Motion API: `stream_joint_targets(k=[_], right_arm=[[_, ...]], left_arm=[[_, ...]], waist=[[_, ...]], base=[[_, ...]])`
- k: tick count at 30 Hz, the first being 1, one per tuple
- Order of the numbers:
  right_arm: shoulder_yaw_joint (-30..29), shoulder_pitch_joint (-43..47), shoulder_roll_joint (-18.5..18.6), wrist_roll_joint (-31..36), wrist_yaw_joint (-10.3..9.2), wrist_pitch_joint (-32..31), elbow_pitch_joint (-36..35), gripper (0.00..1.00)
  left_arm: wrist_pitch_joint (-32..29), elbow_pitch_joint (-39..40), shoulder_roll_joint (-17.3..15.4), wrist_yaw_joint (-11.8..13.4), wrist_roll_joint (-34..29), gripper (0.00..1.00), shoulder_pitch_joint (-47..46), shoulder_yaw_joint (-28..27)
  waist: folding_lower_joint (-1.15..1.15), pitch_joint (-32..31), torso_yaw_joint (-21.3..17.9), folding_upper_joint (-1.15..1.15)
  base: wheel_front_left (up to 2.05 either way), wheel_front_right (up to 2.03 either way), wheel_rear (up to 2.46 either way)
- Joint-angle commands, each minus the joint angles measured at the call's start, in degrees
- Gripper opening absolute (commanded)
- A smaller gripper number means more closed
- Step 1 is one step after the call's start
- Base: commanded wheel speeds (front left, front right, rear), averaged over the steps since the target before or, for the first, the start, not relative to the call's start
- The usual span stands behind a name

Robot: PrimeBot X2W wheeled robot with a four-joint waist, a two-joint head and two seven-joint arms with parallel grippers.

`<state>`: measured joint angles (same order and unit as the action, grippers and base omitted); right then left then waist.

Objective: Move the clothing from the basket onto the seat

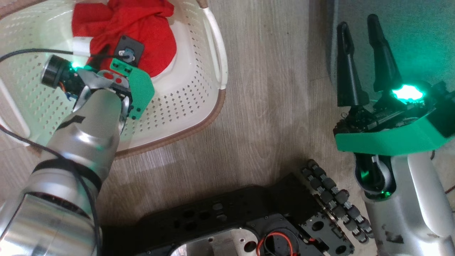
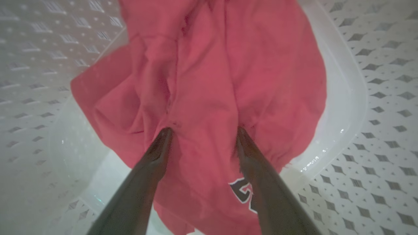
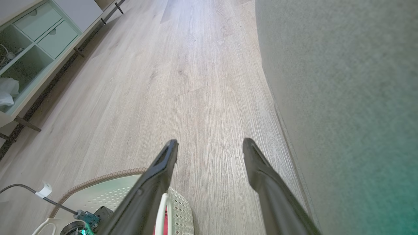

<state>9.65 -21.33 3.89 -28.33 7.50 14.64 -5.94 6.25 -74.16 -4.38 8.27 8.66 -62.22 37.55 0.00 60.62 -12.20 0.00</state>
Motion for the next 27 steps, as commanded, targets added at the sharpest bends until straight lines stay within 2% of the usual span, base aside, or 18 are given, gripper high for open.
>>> stream_joint_targets(k=[1,7,15,16,17,18,19,27], right_arm=[[0.9,3.0,-0.3,-0.6,-0.01,0.4,-1.5,1.00],[1.6,4.1,-0.7,-1.1,-0.01,0.4,-2.1,1.00],[1.7,5.0,-0.9,-1.4,-0.01,0.4,-2.7,1.00],[1.7,5.1,-1.0,-1.4,-0.01,0.4,-2.8,1.00],[1.8,5.1,-1.0,-1.5,-0.01,0.4,-2.8,1.00],[1.8,5.1,-1.0,-1.5,-0.01,0.4,-2.8,1.00],[1.8,5.1,-1.0,-1.5,-0.01,0.4,-2.8,1.00],[1.5,4.2,-1.0,-1.9,-0.01,0.4,-2.3,1.00]], left_arm=[[-0.6,0.3,-1.5,0.9,0.2,1.00,0.8,-0.2],[-2.4,0.2,-2.3,1.8,0.4,1.00,-0.5,0.1],[-5.6,0.2,-2.8,1.2,0.6,1.00,-1.1,1.0],[-5.9,0.2,-2.8,1.1,0.7,0.91,-1.2,1.1],[-6.4,0.2,-2.8,0.9,0.8,0.69,-1.2,1.2],[-6.6,0.2,-2.8,0.6,1.0,0.25,-1.2,1.2],[-6.2,0.2,-2.7,0.3,1.2,0.00,-1.3,1.1],[-6.3,0.2,-3.3,-0.3,2.5,0.00,-0.5,1.0]], waist=[[0.00,0.4,-0.6,0.00],[0.00,1.2,-1.8,0.00],[0.00,1.8,-2.3,0.00],[0.00,1.8,-2.4,0.00],[0.00,1.8,-2.4,0.00],[0.00,1.8,-2.4,0.00],[0.00,1.8,-2.4,0.00],[0.00,1.3,-2.3,0.00]], base=[[0.00,0.00,0.00],[0.00,0.00,0.00],[0.00,0.00,0.00],[0.00,0.00,0.00],[0.00,0.00,0.00],[0.00,0.00,0.00],[0.00,0.00,0.00],[0.00,0.00,0.00]])
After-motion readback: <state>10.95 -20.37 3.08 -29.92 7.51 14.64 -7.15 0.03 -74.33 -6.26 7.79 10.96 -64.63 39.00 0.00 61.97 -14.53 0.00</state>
